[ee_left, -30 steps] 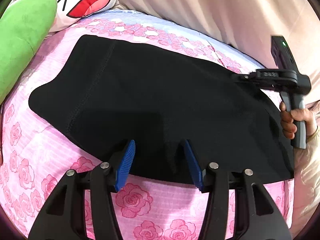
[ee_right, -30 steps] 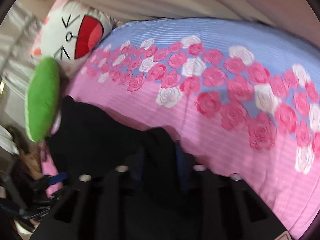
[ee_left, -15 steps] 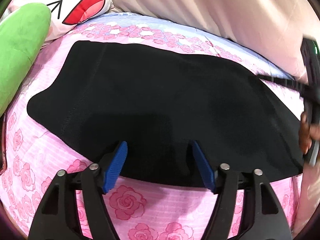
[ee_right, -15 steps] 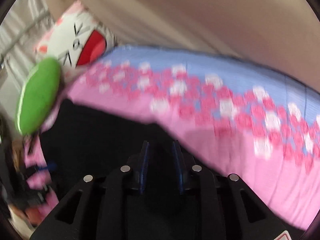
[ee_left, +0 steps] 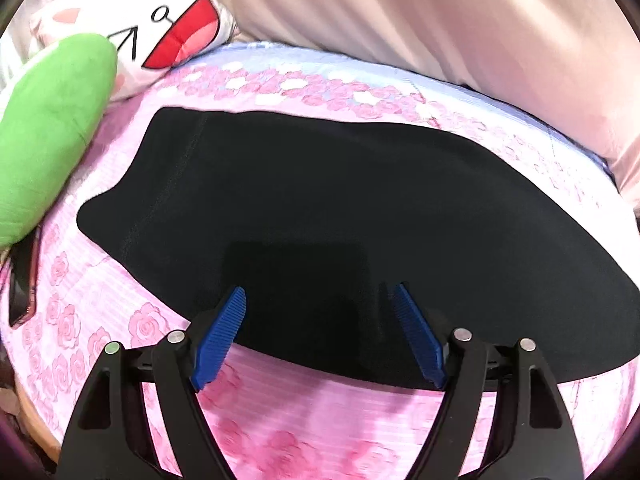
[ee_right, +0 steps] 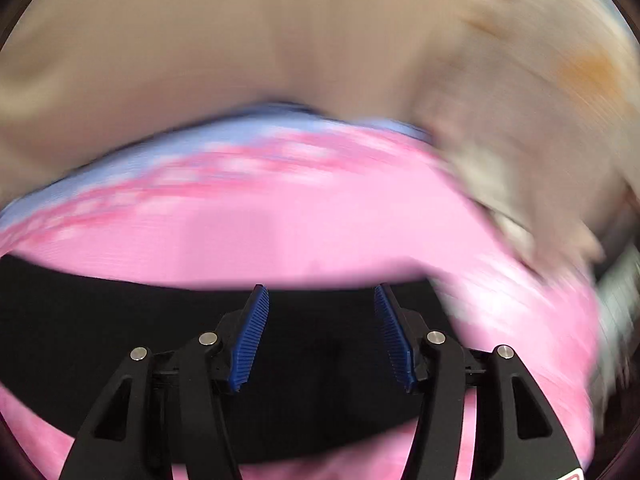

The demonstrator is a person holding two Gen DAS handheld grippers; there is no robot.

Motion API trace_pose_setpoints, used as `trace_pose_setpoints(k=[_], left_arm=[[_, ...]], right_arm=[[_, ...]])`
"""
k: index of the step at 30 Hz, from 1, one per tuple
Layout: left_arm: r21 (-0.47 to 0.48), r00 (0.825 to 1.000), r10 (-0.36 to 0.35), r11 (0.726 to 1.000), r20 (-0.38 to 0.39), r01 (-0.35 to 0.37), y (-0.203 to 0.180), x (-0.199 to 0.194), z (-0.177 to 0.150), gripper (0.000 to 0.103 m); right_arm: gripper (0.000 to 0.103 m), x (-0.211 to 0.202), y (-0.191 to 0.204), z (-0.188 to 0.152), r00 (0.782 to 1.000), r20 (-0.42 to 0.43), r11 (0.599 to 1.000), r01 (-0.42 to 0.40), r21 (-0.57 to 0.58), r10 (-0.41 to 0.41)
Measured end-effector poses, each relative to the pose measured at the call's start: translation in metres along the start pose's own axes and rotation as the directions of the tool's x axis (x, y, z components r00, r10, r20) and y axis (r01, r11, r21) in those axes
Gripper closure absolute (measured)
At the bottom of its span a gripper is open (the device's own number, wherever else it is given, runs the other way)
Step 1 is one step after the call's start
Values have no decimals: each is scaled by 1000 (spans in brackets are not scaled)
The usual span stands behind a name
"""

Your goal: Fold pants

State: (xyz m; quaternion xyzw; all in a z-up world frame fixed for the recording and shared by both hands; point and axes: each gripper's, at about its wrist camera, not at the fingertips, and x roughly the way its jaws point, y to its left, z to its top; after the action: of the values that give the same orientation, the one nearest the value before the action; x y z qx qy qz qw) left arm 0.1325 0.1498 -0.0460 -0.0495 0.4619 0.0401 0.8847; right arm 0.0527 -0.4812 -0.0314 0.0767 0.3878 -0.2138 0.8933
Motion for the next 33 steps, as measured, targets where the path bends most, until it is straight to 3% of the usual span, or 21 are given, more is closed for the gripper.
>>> trace_pose_setpoints(k=[2, 4, 10, 11, 12, 13, 15, 17, 19, 20, 21, 23, 26, 29, 31, 32, 33], left_arm=[[10, 1000, -8, 1000, -4, 8, -14, -2, -2, 28], [29, 1000, -9, 1000, -8, 9, -36, -6, -5, 28], [67, 1000, -19, 998, -15, 20, -83, -11, -5, 22], [73, 1000, -15, 997, -9, 15, -89, -13, -5, 22], [86, 1000, -5, 996, -1, 5, -97, -15, -4, 21], [93, 1000, 1, 996, 0, -1, -100, -15, -3, 21], [113, 1000, 12, 994, 3, -12, -110, -16, -3, 21], [129, 1000, 16, 992, 0, -16, -115, -15, -3, 21], [139, 1000, 28, 990, -5, -27, -116, -10, -3, 21], [142, 999, 32, 989, -7, -30, -116, -9, -3, 21], [142, 999, 34, 989, -13, -32, -115, -7, -4, 21], [138, 999, 29, 990, -16, -26, -114, -7, -5, 21], [136, 999, 25, 990, -23, -22, -112, -5, -8, 21], [138, 1000, 13, 990, -22, -10, -110, -8, -11, 21], [139, 1000, 4, 990, -19, -2, -108, -11, -13, 20], [139, 1000, -2, 990, -18, 4, -106, -12, -14, 20], [136, 1000, -5, 991, -15, 7, -101, -14, -15, 20]], right_arm=[[49, 3, -58, -17, 999, -38, 996, 24, 85, -21], [49, 6, -83, -25, 998, -50, 992, -20, 127, 27], [48, 45, -63, 3, 982, -45, 983, -181, 39, 182], [78, 53, -56, 7, 981, -58, 982, -186, 22, 187], [97, 62, -51, 11, 979, -73, 982, -188, 1, 188], [99, 65, -50, 15, 981, -75, 983, -182, -4, 181], [99, 61, -55, 24, 982, -23, 982, -188, 0, 188], [98, 78, -62, 21, 980, -80, 983, -183, 8, 183], [87, 76, -73, 15, 976, -77, 978, -200, 54, 204], [74, 64, -80, 10, 979, -51, 978, -194, 75, 198], [54, 52, -84, 4, 983, -31, 980, -177, 87, 180], [42, 40, -93, -9, 980, -24, 974, -191, 122, 195], [42, 41, -99, -29, 961, -75, 951, -250, 185, 267], [41, 46, -95, -40, 960, -99, 951, -238, 194, 261], [58, 47, -92, -40, 961, -108, 953, -231, 195, 255], [78, 49, -91, -38, 955, -119, 946, -244, 215, 273], [81, 51, -90, -36, 944, -126, 933, -268, 239, 304]])
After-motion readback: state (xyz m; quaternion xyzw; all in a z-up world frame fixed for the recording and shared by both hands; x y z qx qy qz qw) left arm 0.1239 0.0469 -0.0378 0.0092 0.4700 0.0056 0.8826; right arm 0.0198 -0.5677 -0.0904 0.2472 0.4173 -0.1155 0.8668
